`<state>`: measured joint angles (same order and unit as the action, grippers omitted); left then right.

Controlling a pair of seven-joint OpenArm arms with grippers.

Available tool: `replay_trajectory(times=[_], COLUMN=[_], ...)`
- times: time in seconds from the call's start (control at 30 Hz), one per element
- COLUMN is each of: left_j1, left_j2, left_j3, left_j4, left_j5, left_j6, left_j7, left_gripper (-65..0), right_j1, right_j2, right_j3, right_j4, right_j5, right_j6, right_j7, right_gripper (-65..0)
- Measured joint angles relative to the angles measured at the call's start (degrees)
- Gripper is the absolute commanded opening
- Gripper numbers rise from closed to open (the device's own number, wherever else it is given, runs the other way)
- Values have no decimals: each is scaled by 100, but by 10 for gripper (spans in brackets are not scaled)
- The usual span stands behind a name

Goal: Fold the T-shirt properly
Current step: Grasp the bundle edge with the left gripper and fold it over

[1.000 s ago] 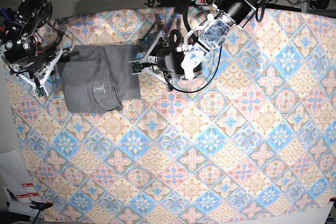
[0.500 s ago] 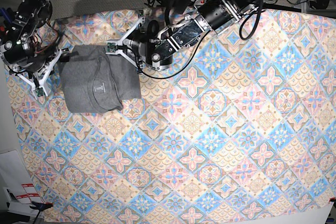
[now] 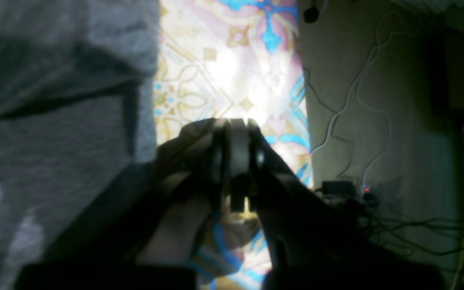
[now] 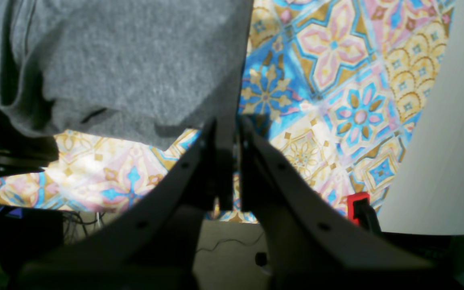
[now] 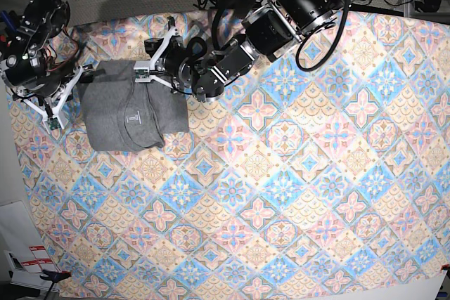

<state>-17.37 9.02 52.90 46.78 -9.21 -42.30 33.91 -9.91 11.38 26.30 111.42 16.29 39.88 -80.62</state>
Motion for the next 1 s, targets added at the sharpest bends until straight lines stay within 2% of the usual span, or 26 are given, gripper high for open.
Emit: replay_trajectory(times=[0.07,0.13,0.23,0.3,0.4,0.5,0.67,0.9,1.0], left_j1=[-81,-140,-208,-269,-330,-396,-535,-1300,-1574], left_j2=[9,-20,-166,-188,-103,-28,-109,-61,-76], left_j3=[-197,-750,-1681,-1985,-2017,-2017,-2026,-2013,-2011], left_j4=[-11,-22,-98,-409,-887,-1132,-1209,-1961,-2138], left_j5=[107,219,407,437,380,326,-118,-848,-1034], left_j6=[9,136,229,348,299,269,267,306,302], left_j7=[59,42,-466,-955,-1550,-1729,-2420,-3453,-3495], left_gripper=[-634,-634,-628,-628,-628,-628,-627,-627,-627], right_j1=[-11,-28,-57,-59,-219,-446,-520,-750,-787], right_j2=[2,4,4,0,11,26,9,37,24], right_j3=[0,0,-13,-22,-129,-562,-1014,-1425,-1552], right_j4=[0,0,0,0,0,0,2,24,24], right_j5=[-4,-4,-2,2,-7,-66,39,0,20], right_j6=[0,0,0,0,0,0,2,2,0], right_j7=[-2,0,2,2,35,-39,42,15,24], right_gripper=[-629,-629,-629,-629,-629,-629,-629,-629,-629])
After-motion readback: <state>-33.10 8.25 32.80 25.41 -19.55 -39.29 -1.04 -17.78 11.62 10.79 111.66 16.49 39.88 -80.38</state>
